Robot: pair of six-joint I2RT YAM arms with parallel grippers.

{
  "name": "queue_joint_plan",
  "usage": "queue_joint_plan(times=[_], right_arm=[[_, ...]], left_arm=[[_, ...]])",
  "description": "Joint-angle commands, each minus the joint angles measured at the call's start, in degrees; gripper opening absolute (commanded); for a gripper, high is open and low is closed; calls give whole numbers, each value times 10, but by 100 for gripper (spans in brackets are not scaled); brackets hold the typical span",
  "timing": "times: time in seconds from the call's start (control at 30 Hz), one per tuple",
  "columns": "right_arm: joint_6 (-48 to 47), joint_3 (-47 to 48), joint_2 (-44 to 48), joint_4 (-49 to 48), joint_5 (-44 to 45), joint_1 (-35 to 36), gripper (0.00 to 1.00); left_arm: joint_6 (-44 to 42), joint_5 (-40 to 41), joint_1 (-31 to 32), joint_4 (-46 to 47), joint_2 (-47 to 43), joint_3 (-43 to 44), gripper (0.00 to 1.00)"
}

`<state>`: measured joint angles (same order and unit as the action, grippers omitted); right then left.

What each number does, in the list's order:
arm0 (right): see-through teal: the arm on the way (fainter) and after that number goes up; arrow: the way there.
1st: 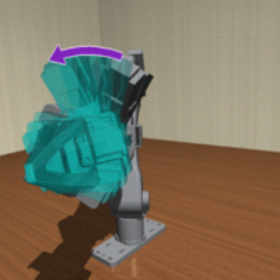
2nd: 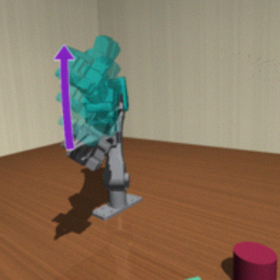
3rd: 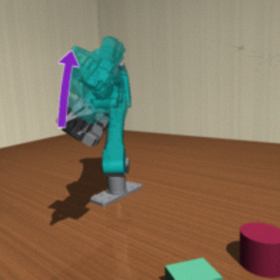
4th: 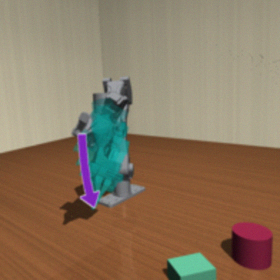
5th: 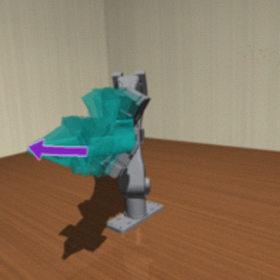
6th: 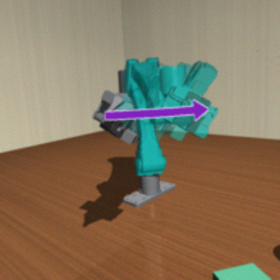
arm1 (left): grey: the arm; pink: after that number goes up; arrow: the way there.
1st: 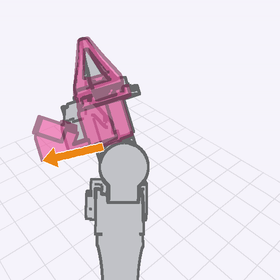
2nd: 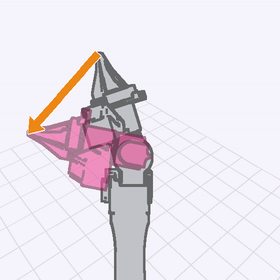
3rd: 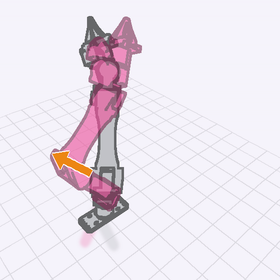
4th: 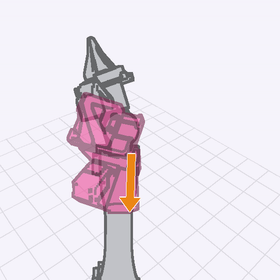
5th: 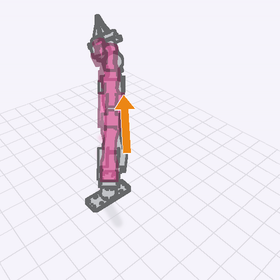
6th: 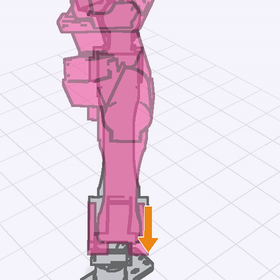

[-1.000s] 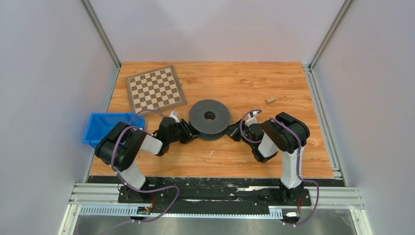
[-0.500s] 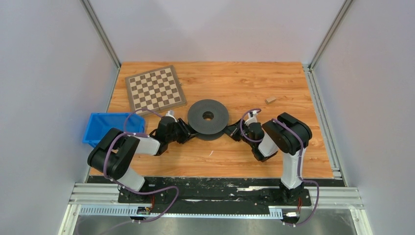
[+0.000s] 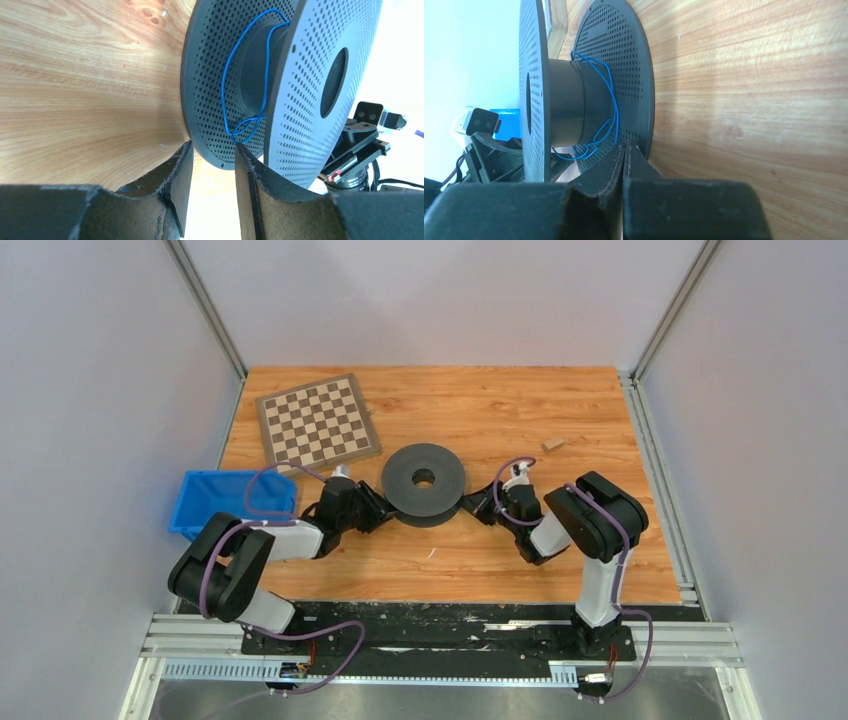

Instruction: Wrap the cables

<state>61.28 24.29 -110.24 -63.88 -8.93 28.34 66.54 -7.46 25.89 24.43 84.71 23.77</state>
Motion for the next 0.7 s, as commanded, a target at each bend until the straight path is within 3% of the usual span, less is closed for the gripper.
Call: queue_joint_plan(times=[0.0,0.17,0.37,0.53,0.57,0.6,0.67], right_arm=[[-27,13,18,5,1,-15,1],[-64,15,74,65,-3,-25,3],[-148,48,236,339,15,-26,11],[-290,86,415,551,2,-20,26],[-322,103,453,598,-3,-15,32],[-349,119,490,642,-9,-11,41],[-383,144,577,707,-20,-9,66]], left_arm=[[-14,35,2,-17,-32,0,44],[-23,57,2,-47,-62,1,44],[-27,155,3,-140,-169,-12,44],[-148,186,3,-250,-316,51,48],[-198,173,3,-284,-332,85,54],[-221,161,3,-302,-362,103,72],[-284,120,3,-349,-404,161,96]])
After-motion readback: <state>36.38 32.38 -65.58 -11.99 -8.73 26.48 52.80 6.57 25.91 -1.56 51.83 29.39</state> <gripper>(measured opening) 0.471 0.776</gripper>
